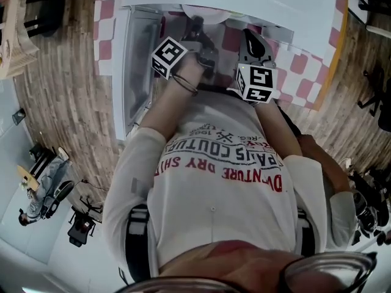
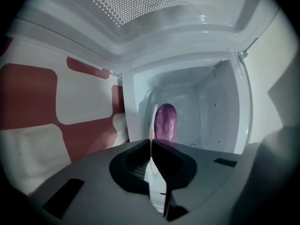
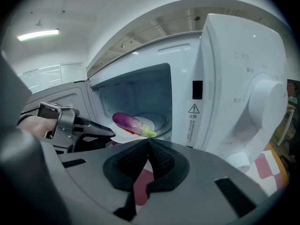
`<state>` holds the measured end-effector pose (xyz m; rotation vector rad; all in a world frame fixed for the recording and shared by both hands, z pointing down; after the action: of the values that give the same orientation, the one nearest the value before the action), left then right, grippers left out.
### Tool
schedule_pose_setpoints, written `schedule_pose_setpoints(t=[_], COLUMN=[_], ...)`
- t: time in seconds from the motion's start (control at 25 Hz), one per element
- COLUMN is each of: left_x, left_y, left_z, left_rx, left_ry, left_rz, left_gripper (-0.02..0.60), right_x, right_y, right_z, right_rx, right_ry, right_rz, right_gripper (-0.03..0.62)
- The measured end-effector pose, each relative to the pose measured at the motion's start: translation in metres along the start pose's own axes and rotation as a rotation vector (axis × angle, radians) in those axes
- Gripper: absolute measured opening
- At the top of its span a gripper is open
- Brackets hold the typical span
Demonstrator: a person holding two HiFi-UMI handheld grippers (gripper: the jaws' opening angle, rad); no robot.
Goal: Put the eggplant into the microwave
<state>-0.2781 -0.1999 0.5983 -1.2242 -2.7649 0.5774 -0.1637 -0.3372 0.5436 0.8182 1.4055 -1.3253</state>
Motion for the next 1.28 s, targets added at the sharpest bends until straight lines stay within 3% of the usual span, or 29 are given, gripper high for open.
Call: schedule_pose_setpoints(t=[0.48, 0.72, 0.84, 1.04, 1.16, 1.28], left_x=[0.0, 0.0, 0.001, 0.0, 0.001, 0.0], left_y=[-0.025, -0.026, -0.025, -0.025, -0.019, -0.01], left_z=[-0.001, 0.002, 0.006, 0.018, 0.019, 0.023], left_rx=[0.031, 0.02, 0.003, -0.053, -0.051, -0.065], left_ry=[-0.013, -0.116, -0.123, -0.141, -0.157, -0.226], left_rz=[-0.045, -0.059, -0.066, -0.085, -0.094, -0.107], left_gripper=[0.034, 0.034, 0.038, 0.263, 0.284, 0.285], right_x=[0.0, -0.001, 0.0, -0.002, -0.002, -0.001], right_y=[-0.01, -0.012, -0.011, -0.005, 0.001, 0.007], right_z=[0.006, 0.005, 0.003, 0.001, -0.001, -0.003], right_rx=[-0.022, -0.022, -0.018, -0.01, -0.006, -0.003], right_ry=[-0.014, -0.016, -0.017, -0.021, -0.019, -0.014], right_rz=[-0.019, -0.023, -0.023, -0.019, -0.016, -0.012], right_gripper=[0.021, 0.021, 0.021, 0.021, 0.021, 0.021])
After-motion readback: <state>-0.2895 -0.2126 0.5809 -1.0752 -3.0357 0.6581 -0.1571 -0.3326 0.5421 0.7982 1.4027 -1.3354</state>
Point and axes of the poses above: the fingertips, and each gripper's own axes: y backward along the fingers, z to its right, x out of its top, the point moved 6 cm from there along y, backward along the fingers, and after that the axes turned 13 degrees about z, right-handed, at the moved point
